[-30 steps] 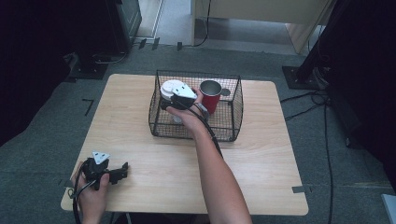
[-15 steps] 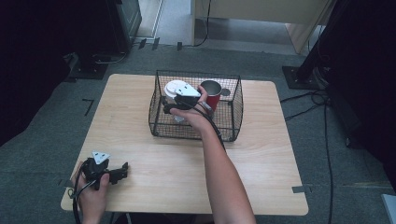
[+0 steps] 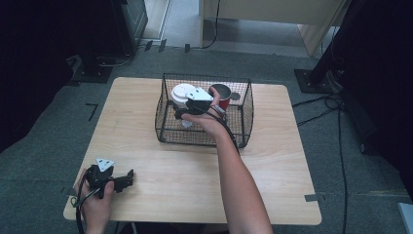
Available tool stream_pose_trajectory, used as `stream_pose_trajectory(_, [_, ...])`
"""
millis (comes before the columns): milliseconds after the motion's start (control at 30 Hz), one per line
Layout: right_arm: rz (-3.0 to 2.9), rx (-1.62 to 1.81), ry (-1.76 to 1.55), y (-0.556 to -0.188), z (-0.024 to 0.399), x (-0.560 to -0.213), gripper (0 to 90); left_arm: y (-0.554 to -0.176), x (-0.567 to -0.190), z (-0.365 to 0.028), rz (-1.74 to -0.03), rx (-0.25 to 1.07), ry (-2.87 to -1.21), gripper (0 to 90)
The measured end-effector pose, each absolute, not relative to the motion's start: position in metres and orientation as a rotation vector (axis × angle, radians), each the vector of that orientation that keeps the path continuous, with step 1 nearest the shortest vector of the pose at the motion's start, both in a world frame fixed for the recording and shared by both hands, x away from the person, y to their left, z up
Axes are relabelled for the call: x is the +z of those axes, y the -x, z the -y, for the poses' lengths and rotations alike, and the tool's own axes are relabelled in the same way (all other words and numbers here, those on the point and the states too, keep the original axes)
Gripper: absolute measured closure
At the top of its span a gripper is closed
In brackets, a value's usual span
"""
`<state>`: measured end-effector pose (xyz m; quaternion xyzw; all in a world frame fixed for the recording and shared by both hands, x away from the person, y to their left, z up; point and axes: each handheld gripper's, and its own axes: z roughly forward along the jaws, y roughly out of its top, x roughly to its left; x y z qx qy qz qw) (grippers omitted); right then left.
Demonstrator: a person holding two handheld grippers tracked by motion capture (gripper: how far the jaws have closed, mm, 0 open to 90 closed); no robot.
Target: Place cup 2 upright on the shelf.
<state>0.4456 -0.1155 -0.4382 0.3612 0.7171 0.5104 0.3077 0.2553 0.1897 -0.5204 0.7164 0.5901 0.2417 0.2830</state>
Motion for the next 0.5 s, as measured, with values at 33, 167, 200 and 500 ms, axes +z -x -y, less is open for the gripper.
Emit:
stream_pose_trajectory(33, [-1.894, 1.353, -0.946, -0.446, 0.117, -0.438, 0.0, -0.255, -0.520, -0.190, -1.580, 0.647, -1.918, 0.0])
stream_pose_trajectory(167, [-1.896, 1.365, -0.928, -0.444, 0.121, -0.434, 0.0, -0.255, -0.520, -0.190, -1.580, 0.647, -1.918, 0.0])
stream_pose_trajectory(200, [-1.901, 1.362, -0.919, -0.443, 0.122, -0.433, 0.0, -0.255, -0.520, -0.190, -1.580, 0.646, -1.918, 0.0])
stream_pose_trajectory(500, [-1.926, 1.360, -0.872, -0.437, 0.129, -0.429, 0.0, -0.255, -0.520, -0.190, -1.580, 0.646, -1.918, 0.0])
